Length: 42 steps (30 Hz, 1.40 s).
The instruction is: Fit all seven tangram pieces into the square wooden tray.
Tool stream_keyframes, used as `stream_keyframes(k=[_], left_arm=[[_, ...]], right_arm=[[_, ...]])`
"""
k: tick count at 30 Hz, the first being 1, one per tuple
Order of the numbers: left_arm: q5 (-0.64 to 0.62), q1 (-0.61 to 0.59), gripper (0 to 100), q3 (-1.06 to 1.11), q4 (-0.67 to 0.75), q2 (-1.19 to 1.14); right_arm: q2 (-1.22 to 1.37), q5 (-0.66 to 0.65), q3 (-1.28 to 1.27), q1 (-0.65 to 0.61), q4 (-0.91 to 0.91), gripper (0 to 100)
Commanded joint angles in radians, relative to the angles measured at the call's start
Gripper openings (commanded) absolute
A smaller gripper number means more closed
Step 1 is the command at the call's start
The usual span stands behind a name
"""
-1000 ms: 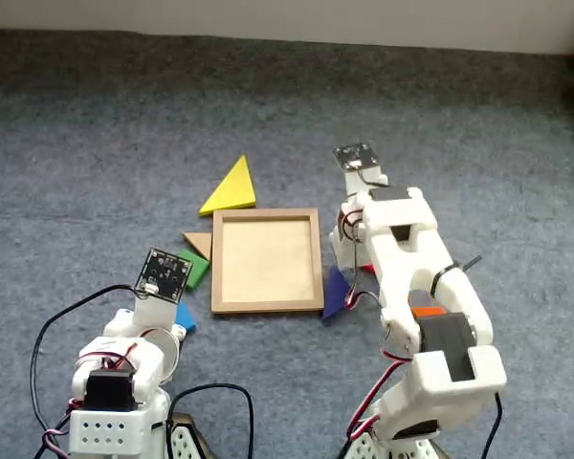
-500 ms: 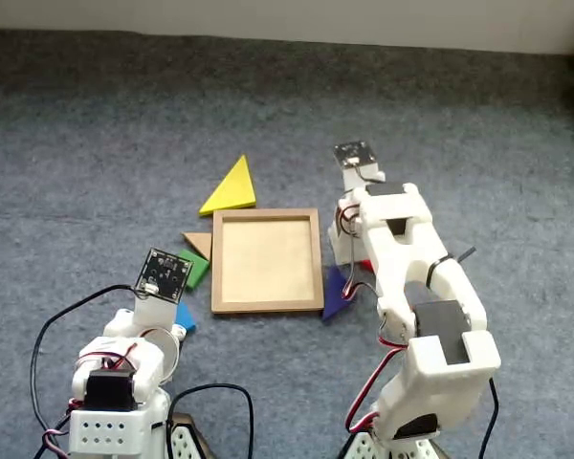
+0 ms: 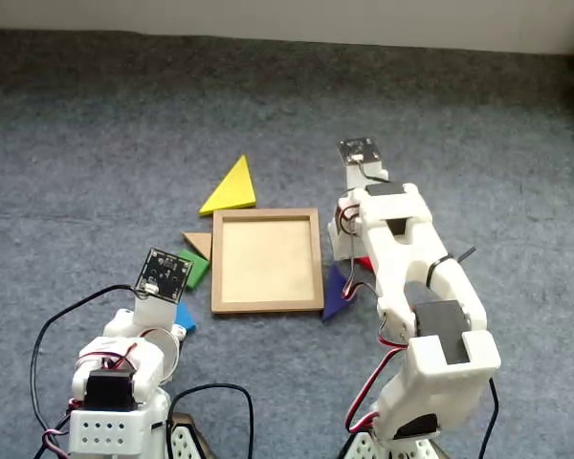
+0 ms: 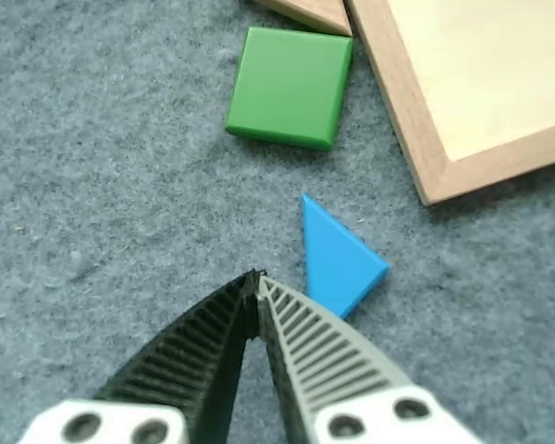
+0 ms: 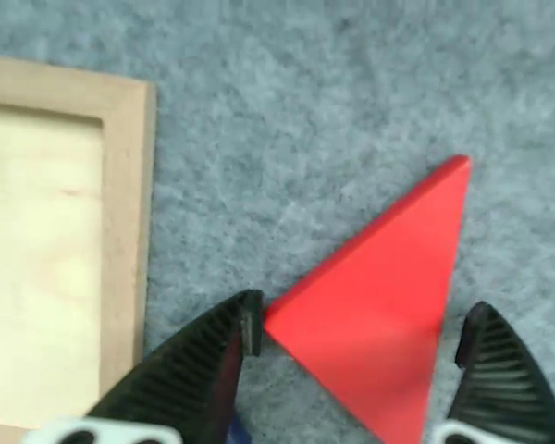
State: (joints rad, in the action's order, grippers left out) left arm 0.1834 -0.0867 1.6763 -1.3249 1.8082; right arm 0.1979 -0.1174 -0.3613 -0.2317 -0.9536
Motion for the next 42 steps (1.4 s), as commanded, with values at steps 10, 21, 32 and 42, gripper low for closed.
stream_keyframes(k=[10, 21, 32, 42], left_arm=[[-0.009, -0.012, 1, 0.021, -0.005, 0.008], [-0.009, -0.012, 1, 0.021, -0.005, 0.008], [-0.009, -0.012, 1, 0.021, -0.005, 0.008], [-0.009, -0.012, 1, 0.021, -0.005, 0.008]], right_arm=[[-0.013, 0.006, 0.050, 0.068, 0.016, 20.9], [-0.137, -0.041, 0.047, 0.064, -0.004, 20.6], [-0.371, -0.046, -0.061, -0.033, -0.005, 20.6], [-0.239, -0.038, -0.022, 0.036, -0.005, 30.4]])
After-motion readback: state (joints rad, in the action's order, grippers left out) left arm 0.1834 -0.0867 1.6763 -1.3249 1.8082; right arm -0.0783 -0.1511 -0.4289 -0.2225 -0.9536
